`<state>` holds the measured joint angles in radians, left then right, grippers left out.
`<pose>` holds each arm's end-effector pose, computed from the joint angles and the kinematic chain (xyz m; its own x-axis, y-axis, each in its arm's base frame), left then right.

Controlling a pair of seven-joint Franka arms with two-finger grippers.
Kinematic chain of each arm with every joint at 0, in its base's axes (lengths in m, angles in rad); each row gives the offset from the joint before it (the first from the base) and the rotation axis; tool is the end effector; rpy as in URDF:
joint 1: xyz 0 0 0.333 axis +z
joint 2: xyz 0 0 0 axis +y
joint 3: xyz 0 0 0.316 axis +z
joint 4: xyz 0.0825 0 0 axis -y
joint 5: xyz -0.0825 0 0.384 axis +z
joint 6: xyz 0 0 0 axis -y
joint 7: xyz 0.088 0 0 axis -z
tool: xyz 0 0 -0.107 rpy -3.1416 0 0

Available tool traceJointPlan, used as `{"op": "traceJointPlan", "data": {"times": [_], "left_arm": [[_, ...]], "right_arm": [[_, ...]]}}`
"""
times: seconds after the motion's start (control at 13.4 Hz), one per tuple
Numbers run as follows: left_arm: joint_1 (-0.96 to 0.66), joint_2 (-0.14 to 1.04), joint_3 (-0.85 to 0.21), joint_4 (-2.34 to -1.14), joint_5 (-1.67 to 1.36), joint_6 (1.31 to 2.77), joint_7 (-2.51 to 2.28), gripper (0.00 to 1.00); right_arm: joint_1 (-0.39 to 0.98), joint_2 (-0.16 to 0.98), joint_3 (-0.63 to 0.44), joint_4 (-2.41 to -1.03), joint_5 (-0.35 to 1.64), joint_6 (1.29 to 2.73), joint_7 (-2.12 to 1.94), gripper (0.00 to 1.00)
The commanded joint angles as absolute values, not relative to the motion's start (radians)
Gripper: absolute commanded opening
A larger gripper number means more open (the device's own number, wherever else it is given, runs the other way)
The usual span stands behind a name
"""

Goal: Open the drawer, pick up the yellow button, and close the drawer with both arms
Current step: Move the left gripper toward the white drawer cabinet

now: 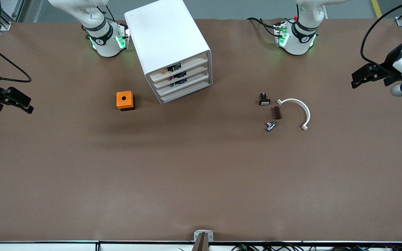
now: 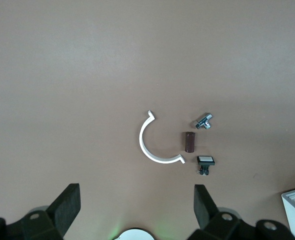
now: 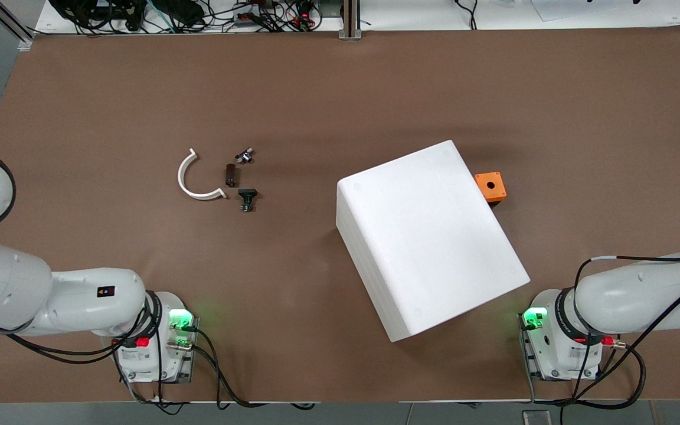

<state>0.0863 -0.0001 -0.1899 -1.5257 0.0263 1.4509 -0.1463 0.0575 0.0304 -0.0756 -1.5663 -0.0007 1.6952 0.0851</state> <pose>0.5395 -0.0530 0.6355 0.9965 0.0460 -0.0700 0.0435 -0.9984 -0.0369 0.5761 -0.0098 0.6211 0.9899 -0.1026 0.0983 -0.1026 -0.9947 -0.0054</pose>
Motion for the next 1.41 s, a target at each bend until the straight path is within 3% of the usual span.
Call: {"op": "traceJointPlan", "data": {"times": [0.0,0.22,0.97,1.34], "left_arm": [[0.092,-0.011,-0.193,-1.529,0.044,1.457,-0.137,1.0],[0.095,0.0,-0.187,-1.523,0.043,1.459,-0.144,1.0],[0.074,0.207,-0.199,-1.451,0.029,1.473,-0.259,1.0],[-0.032,0.302,-0.21,-1.427,0.028,1.517,-0.495,1.0]], "right_arm": [[0.04,0.034,-0.061,-1.555,-0.006,1.684,0.087,1.0],[0.038,0.034,-0.061,-1.554,-0.006,1.681,0.074,1.0],[0.034,0.034,-0.064,-1.552,-0.005,1.677,0.069,1.0],[0.038,0.031,-0.063,-1.548,-0.005,1.667,0.067,1.0]]}}
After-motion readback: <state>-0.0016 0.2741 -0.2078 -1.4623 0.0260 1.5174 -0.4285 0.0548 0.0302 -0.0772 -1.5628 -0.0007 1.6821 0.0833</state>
